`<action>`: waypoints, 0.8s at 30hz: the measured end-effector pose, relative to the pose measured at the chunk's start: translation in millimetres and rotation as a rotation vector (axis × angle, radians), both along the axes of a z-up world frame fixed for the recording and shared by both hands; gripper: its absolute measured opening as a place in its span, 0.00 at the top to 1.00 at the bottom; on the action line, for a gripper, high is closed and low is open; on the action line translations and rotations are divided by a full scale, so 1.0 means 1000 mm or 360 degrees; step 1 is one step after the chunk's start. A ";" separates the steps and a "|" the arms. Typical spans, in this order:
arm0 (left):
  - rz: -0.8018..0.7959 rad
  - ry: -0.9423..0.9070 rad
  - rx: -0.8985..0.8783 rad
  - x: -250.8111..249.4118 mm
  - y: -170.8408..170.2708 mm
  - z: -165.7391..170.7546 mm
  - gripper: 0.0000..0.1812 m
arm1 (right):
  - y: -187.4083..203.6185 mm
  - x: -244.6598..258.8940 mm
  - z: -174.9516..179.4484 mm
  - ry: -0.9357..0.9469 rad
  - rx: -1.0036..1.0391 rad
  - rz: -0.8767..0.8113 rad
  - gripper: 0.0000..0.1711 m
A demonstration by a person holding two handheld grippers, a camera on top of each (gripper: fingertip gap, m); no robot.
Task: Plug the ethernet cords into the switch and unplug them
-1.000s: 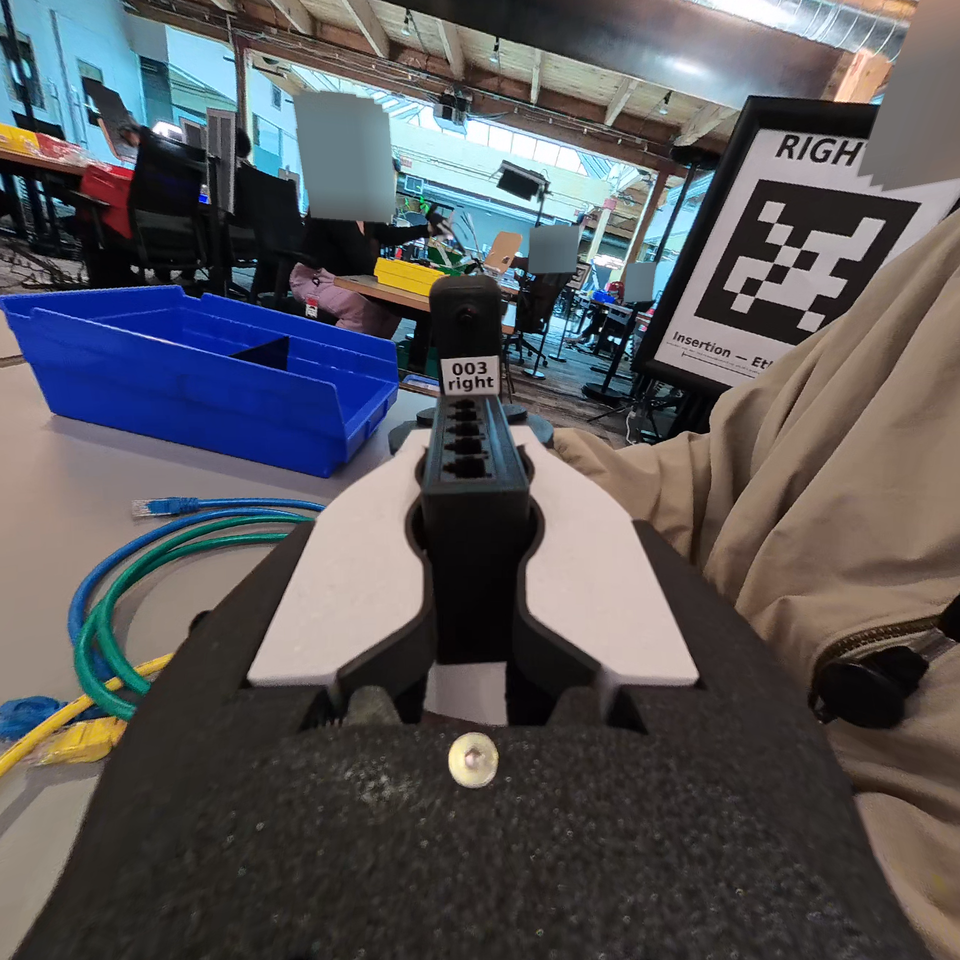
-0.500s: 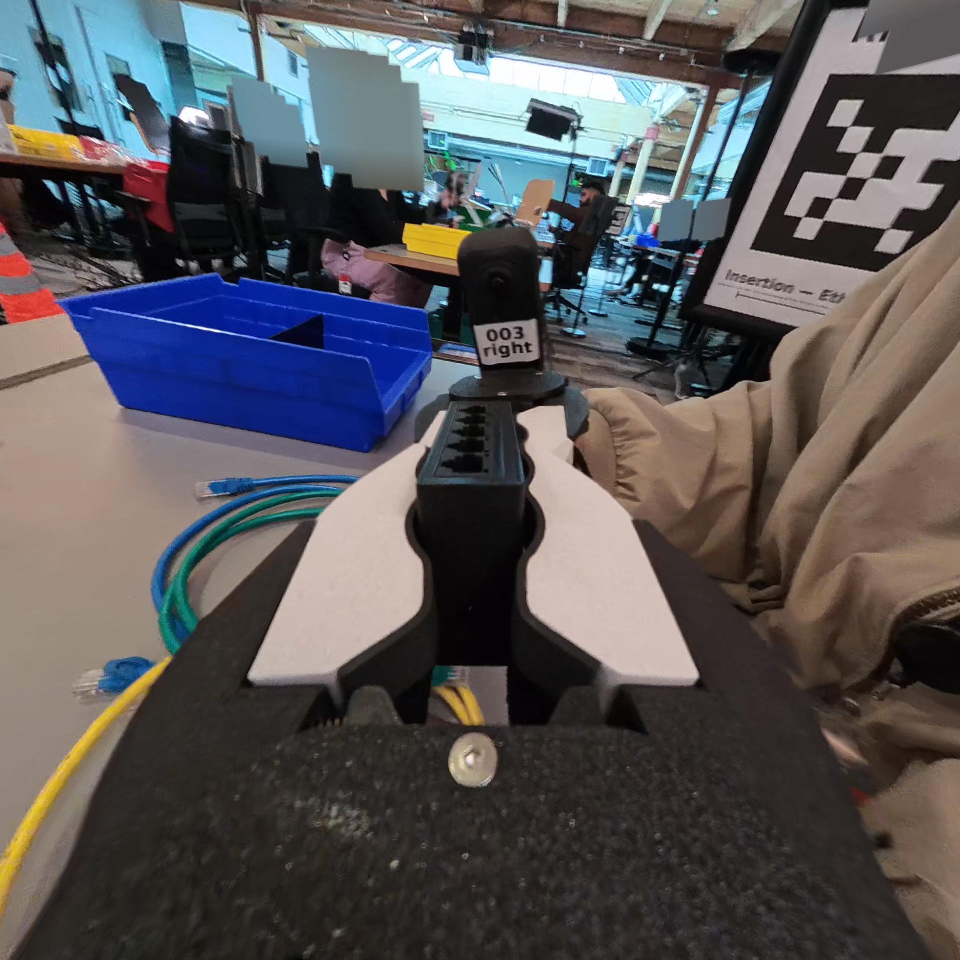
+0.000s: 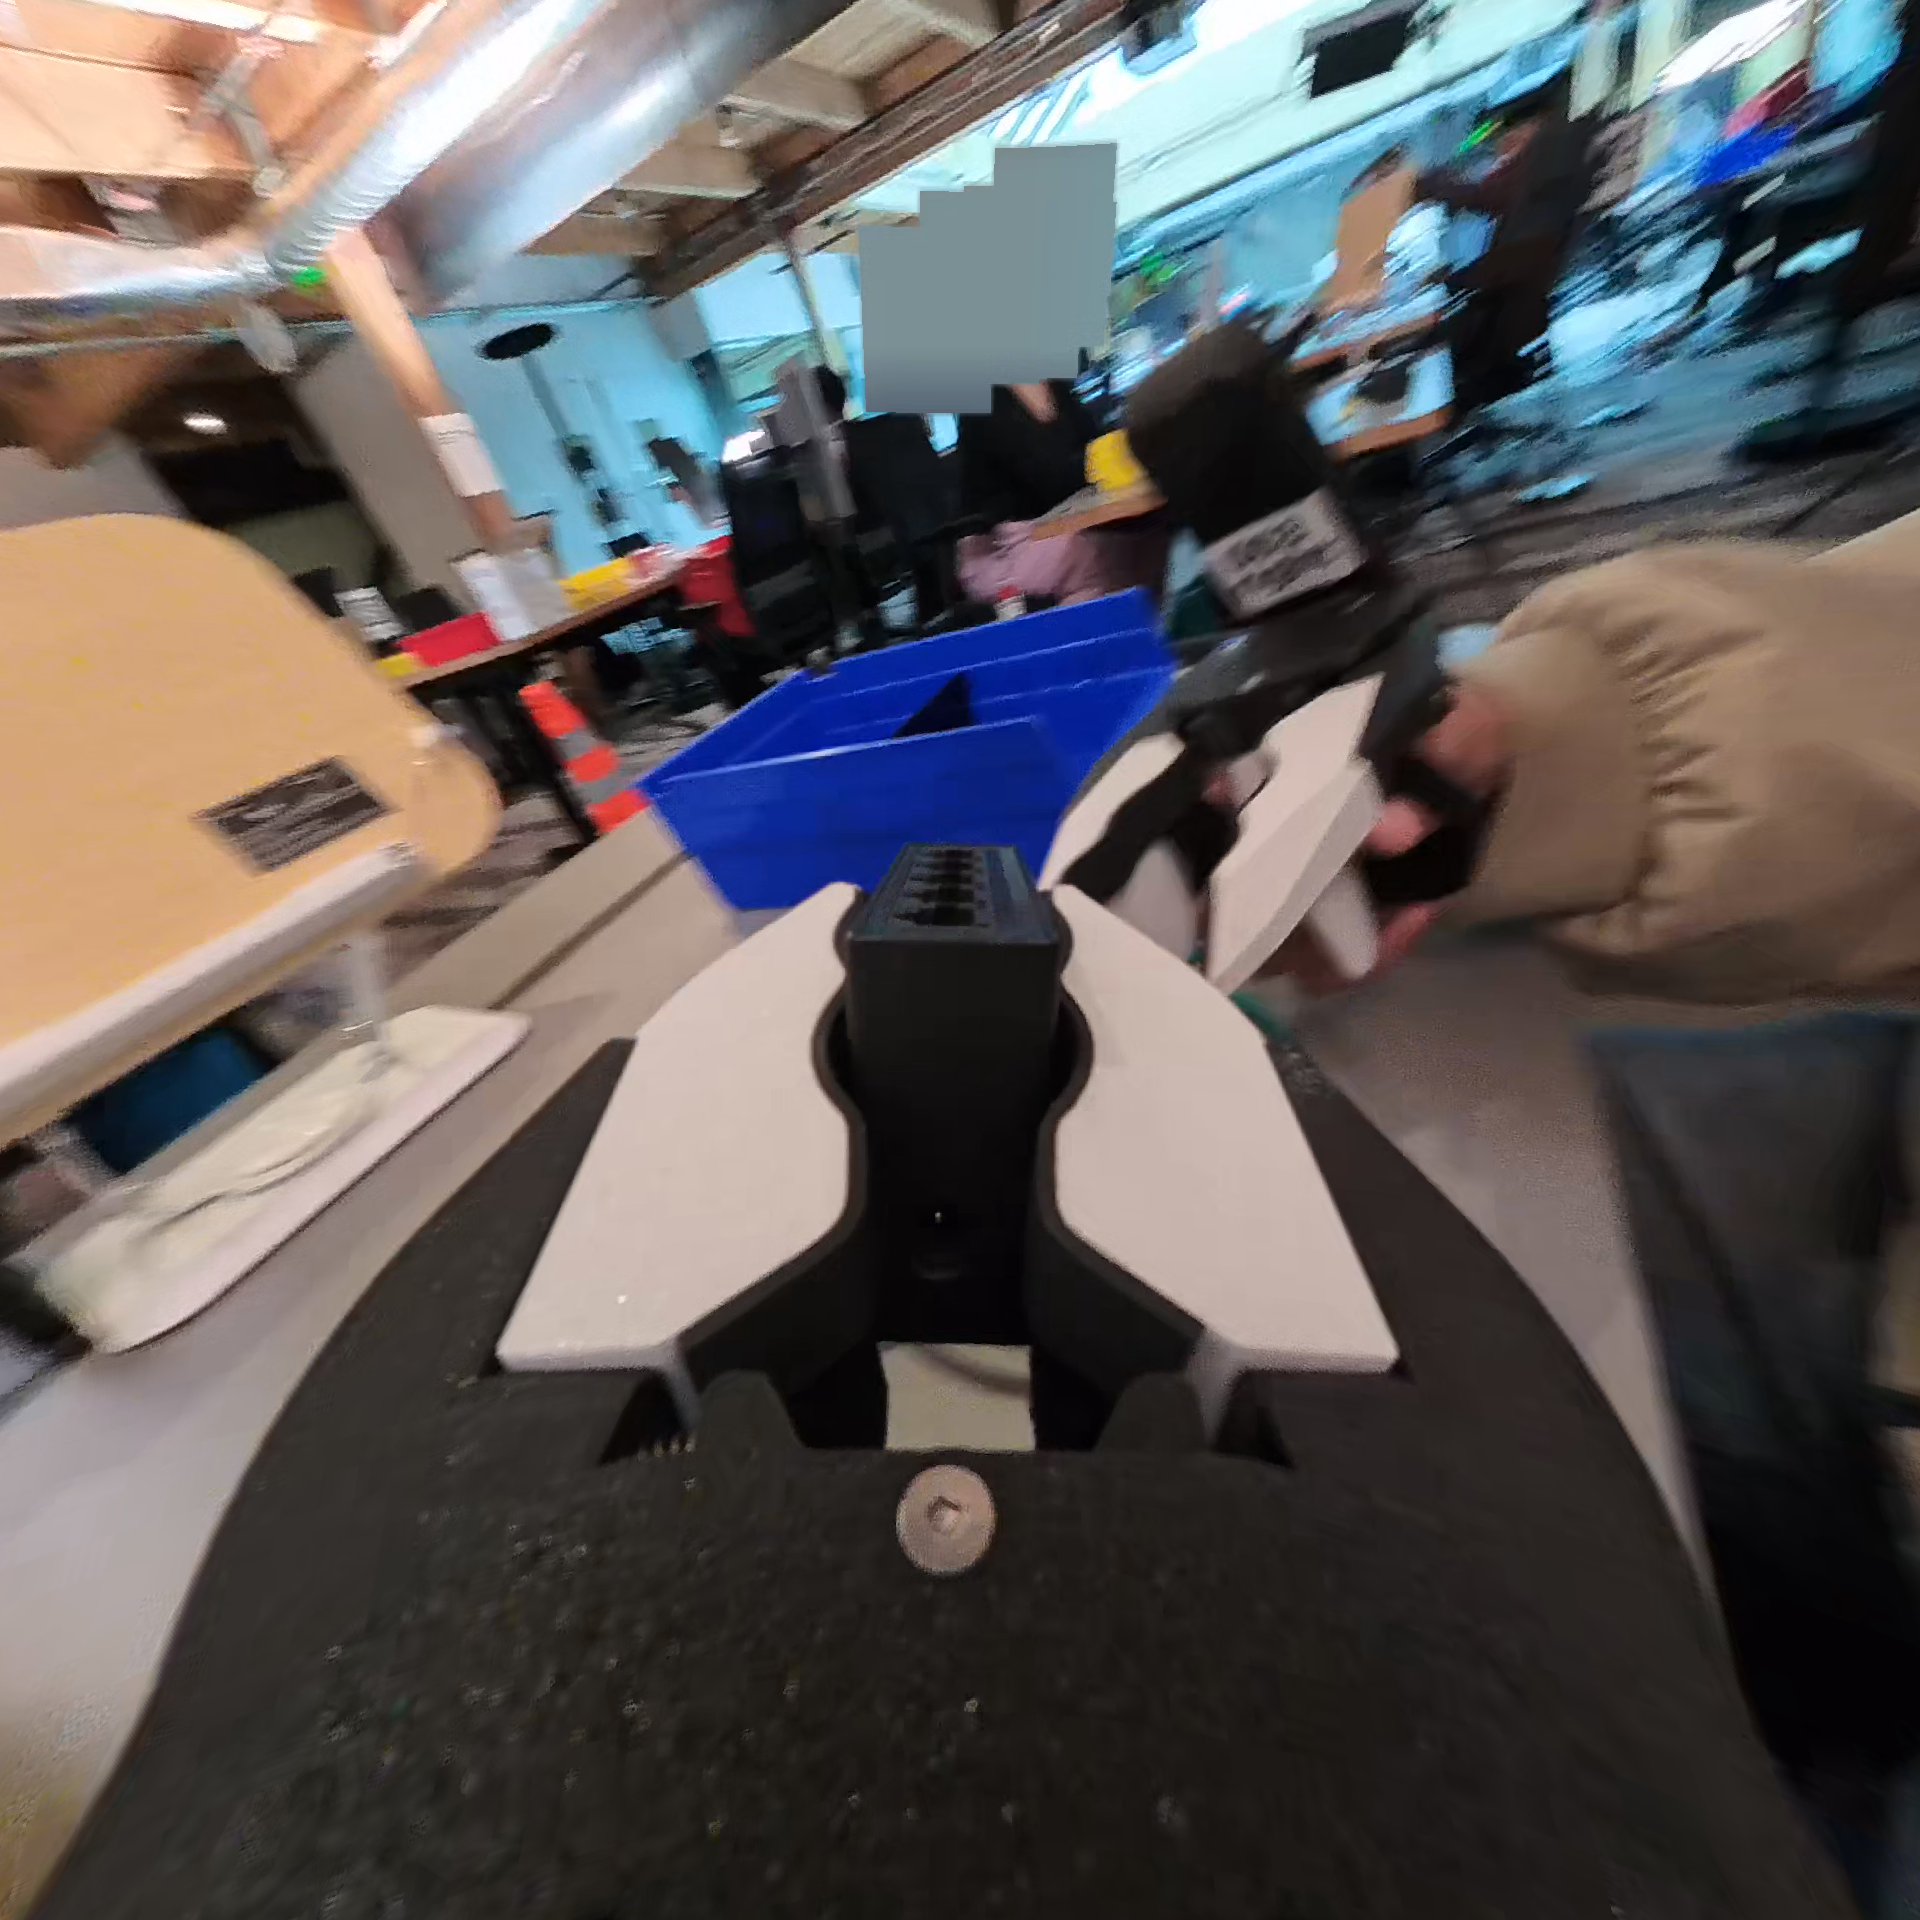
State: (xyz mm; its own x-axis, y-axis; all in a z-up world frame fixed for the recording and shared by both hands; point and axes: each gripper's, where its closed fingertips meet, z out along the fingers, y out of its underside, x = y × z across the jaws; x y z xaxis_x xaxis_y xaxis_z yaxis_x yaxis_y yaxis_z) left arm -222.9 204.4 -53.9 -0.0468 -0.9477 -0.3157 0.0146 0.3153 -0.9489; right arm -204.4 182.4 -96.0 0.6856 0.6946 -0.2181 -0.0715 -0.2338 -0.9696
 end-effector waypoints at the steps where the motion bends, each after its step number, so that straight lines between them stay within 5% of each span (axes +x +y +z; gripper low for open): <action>1: 0.0093 0.0000 0.0039 -0.004 0.014 -0.002 0.84 | 0.003 0.008 0.002 -0.0016 0.0003 -0.0062 0.70; 10: 0.0378 0.0088 0.0046 -0.019 0.077 -0.030 0.84 | 0.017 0.074 -0.011 -0.0423 -0.0198 -0.0577 0.70; 17: 0.0386 0.0102 -0.0012 -0.018 0.080 -0.031 0.84 | -0.013 0.013 -0.032 -0.0659 -0.0208 -0.0193 0.72; 24: 0.0487 0.0128 -0.0098 -0.031 0.094 -0.035 0.84 | -0.023 0.037 -0.068 -0.0642 -0.0423 -0.0339 0.73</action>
State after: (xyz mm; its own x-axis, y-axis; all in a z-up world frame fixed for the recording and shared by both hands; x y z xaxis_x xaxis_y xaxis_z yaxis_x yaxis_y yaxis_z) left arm -253.7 298.0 -88.4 0.2208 -0.9389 -0.2639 -0.1481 0.2352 -0.9606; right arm -167.8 159.7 -163.7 0.8714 0.4872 -0.0576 0.2221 -0.4965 -0.8391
